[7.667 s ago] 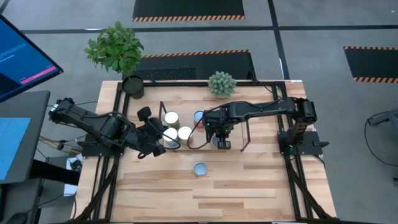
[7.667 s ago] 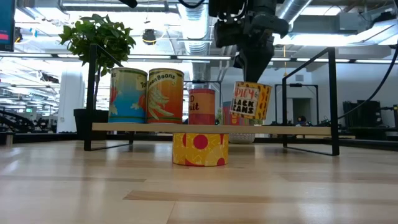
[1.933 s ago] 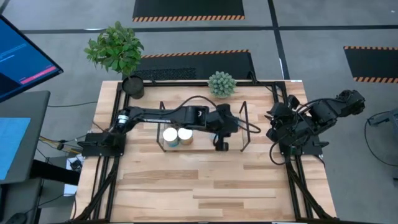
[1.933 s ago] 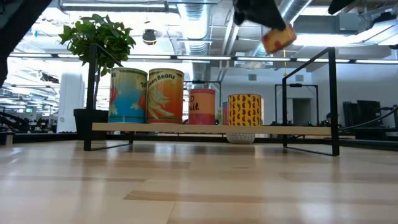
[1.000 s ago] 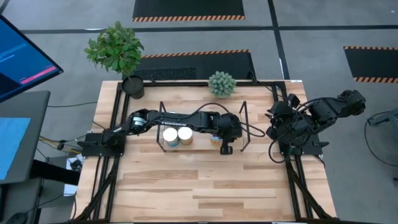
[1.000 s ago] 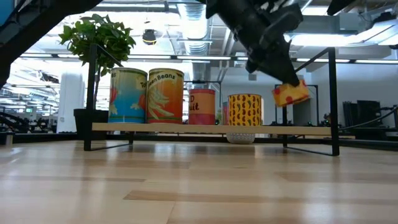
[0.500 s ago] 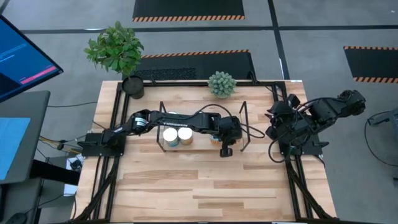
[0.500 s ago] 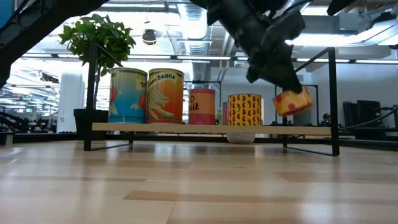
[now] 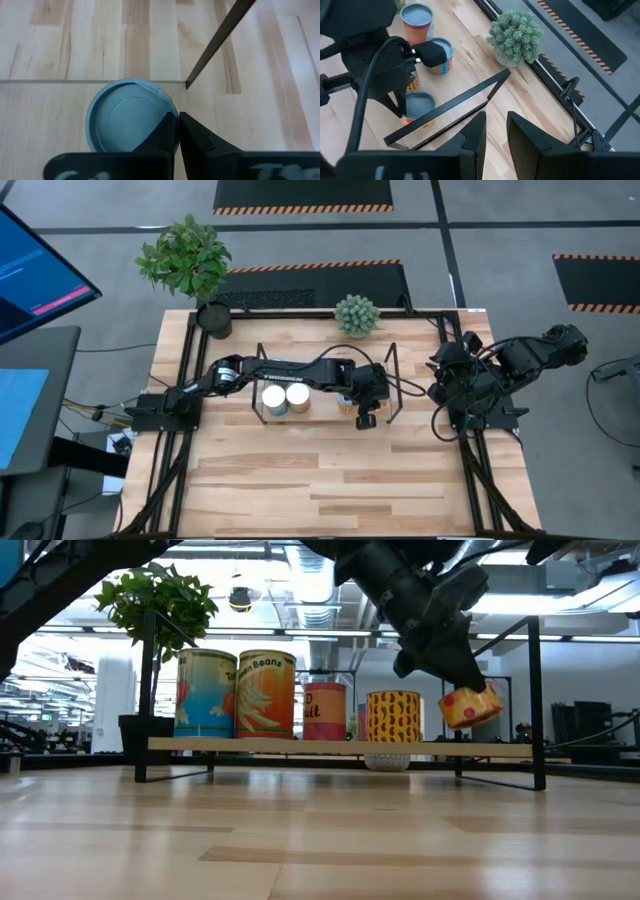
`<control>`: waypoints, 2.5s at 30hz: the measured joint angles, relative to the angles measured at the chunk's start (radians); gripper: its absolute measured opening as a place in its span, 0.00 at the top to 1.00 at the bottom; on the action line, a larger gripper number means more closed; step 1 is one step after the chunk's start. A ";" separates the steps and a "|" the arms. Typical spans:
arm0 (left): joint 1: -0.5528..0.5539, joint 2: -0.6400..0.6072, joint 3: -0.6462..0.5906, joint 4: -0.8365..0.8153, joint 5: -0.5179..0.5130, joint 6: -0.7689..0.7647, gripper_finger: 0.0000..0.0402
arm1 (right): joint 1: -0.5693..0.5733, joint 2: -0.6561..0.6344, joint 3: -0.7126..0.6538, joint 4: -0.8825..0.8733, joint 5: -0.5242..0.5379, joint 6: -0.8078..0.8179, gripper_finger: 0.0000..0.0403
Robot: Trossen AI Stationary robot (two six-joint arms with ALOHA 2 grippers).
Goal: Pick and place cans onto a shelf
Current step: Put the canned pineapples on the shelf
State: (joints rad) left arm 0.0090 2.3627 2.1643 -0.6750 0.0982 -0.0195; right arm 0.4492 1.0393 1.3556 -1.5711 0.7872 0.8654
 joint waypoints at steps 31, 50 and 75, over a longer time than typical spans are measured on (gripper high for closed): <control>0.008 0.013 -0.001 -0.005 0.017 -0.062 0.93 | 0.000 0.000 0.000 0.000 -0.003 0.000 0.75; -0.068 0.012 0.157 -0.281 0.108 0.108 0.93 | 0.002 0.000 0.000 0.000 -0.004 -0.006 0.75; -0.113 0.047 0.137 -0.429 -0.183 0.516 0.96 | 0.002 0.008 0.000 0.009 -0.012 0.046 0.75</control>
State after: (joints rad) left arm -0.1040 2.4096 2.3009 -1.1042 -0.0849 0.4968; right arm 0.4511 1.0470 1.3554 -1.5623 0.7753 0.9112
